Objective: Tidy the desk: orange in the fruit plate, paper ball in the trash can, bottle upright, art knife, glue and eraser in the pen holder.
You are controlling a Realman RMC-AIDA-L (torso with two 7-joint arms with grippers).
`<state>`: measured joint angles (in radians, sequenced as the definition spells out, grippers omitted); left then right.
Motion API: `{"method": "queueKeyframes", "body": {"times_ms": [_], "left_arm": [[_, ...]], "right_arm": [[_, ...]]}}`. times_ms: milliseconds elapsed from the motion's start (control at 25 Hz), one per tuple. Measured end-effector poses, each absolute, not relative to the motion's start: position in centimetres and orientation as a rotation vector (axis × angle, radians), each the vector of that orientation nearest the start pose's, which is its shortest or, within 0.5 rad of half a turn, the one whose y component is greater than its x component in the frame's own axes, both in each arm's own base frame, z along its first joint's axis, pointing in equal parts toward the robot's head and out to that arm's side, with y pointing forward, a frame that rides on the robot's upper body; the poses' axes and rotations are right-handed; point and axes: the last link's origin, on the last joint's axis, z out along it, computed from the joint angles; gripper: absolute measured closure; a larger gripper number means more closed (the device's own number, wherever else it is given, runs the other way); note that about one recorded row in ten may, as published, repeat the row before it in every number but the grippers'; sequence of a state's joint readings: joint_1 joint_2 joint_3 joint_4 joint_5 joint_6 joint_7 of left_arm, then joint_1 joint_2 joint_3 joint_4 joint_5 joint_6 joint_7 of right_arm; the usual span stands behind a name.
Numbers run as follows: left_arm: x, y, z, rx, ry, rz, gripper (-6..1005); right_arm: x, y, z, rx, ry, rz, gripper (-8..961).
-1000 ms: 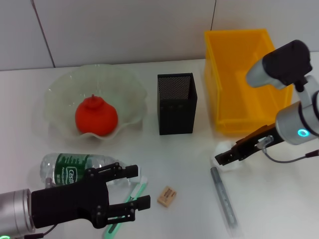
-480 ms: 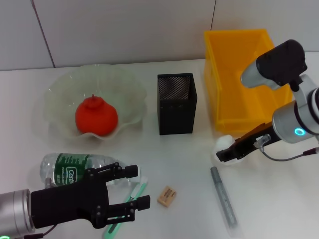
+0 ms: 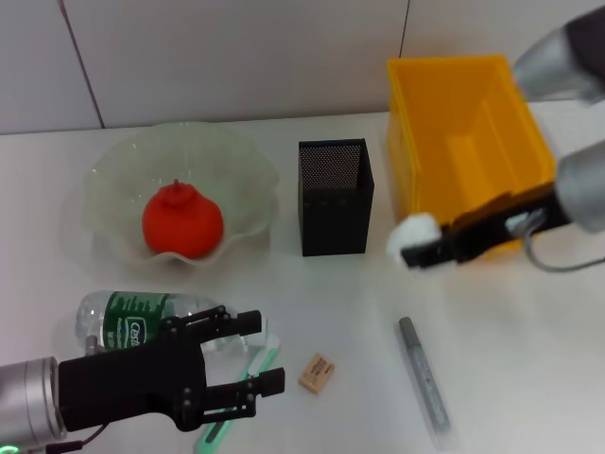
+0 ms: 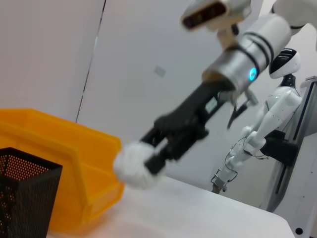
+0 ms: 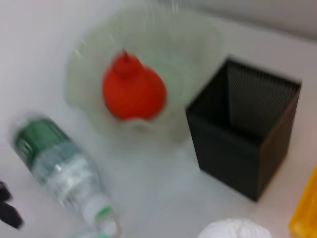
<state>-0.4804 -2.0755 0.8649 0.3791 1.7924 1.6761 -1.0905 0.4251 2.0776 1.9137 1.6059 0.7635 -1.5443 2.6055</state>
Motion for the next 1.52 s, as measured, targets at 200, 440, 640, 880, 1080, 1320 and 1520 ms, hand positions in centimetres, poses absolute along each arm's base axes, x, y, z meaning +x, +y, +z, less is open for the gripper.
{"method": "queueKeyframes", "body": {"times_ms": [200,440,640,880,1080,1320,1520], "left_arm": [[-25.7,27.2,-4.4,-2.841,-0.507,-1.026,217],[-25.7,27.2,-4.3,-2.844,-0.501,-1.03,217],[-25.7,27.2,-4.3,-2.845,-0.499,-1.032,217],[-25.6,27.2,-4.3,-2.847,-0.497,-1.036,217],[-25.6,27.2,-4.3,-2.846,-0.496,-1.036,217],[-25.7,27.1,-4.3,-2.846,-0.499,-1.036,217],[-25.7,27.1,-4.3,-2.846,-0.497,-1.036,217]], "right_arm": [[18.0,35.0,9.4,-2.343,0.957,0.046,400],[18.5,36.1,11.2,-2.247,0.875,0.096,400],[19.5,37.3,11.6,-2.171,0.829,0.06,394],[20.8,39.4,11.2,-2.108,0.771,0.068,349],[21.9,40.7,10.5,-2.067,0.751,0.081,311],[22.0,40.9,10.0,-2.071,0.742,0.077,226],[21.6,40.9,10.1,-2.078,0.733,0.086,143]]}}
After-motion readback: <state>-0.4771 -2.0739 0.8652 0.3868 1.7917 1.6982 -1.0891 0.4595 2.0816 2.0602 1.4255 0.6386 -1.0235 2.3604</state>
